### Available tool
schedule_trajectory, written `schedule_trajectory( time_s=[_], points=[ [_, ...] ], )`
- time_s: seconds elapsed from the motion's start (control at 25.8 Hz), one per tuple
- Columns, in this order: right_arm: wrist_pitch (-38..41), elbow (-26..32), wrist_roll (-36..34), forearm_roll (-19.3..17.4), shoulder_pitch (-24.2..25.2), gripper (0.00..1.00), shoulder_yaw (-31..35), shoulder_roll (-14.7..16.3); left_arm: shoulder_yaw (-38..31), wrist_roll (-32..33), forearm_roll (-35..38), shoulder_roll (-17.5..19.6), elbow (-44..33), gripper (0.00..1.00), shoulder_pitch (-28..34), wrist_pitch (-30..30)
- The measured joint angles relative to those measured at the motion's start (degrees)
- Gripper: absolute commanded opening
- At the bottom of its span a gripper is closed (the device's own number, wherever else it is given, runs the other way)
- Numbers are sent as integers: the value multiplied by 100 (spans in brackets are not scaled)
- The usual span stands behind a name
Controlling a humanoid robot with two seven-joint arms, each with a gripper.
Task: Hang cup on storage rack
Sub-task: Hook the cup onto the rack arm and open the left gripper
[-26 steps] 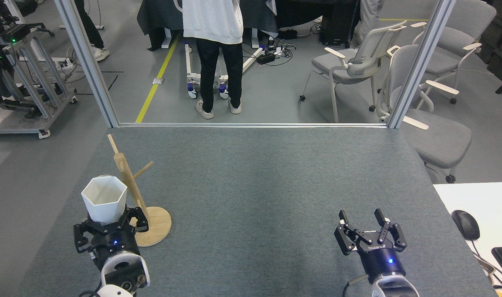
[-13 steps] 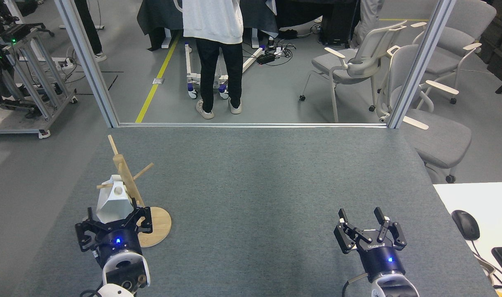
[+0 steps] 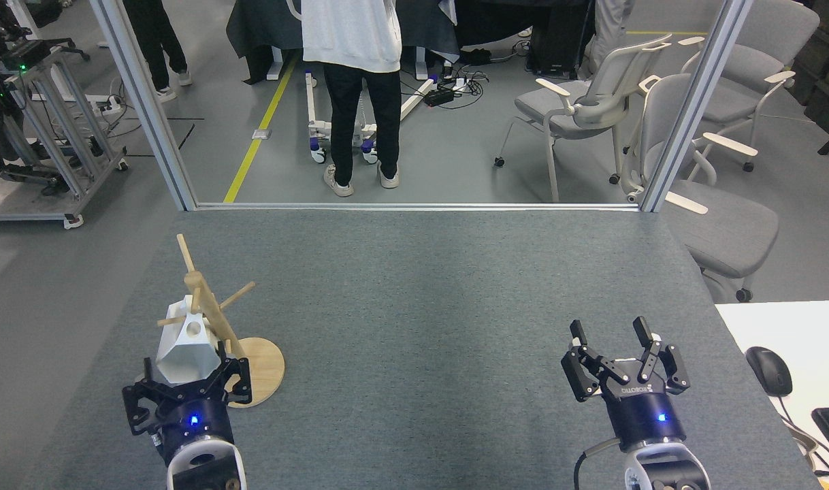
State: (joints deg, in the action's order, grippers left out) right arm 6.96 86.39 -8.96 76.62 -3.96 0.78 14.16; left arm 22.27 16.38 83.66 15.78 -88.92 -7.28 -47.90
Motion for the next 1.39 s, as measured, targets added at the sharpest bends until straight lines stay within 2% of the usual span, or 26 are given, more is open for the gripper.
schedule_trajectory(
  time_s=[0.31, 0.7, 1.01, 1.39],
  points=[
    [-345, 143, 24, 88, 161, 99, 101, 2, -19, -232, -1, -72, -116, 99, 54, 81],
    [-487, -502, 13, 48, -165, 99, 114, 87, -30, -241, -10, -94, -83, 99, -178, 89],
    [-487, -578, -4, 46, -190, 99, 85, 95, -35, -353, -46, -180, 51, 99, -662, 166],
    [-488, -588, -19, 46, -185, 99, 68, 88, -27, -601, -51, -175, -104, 99, -663, 223]
  ],
)
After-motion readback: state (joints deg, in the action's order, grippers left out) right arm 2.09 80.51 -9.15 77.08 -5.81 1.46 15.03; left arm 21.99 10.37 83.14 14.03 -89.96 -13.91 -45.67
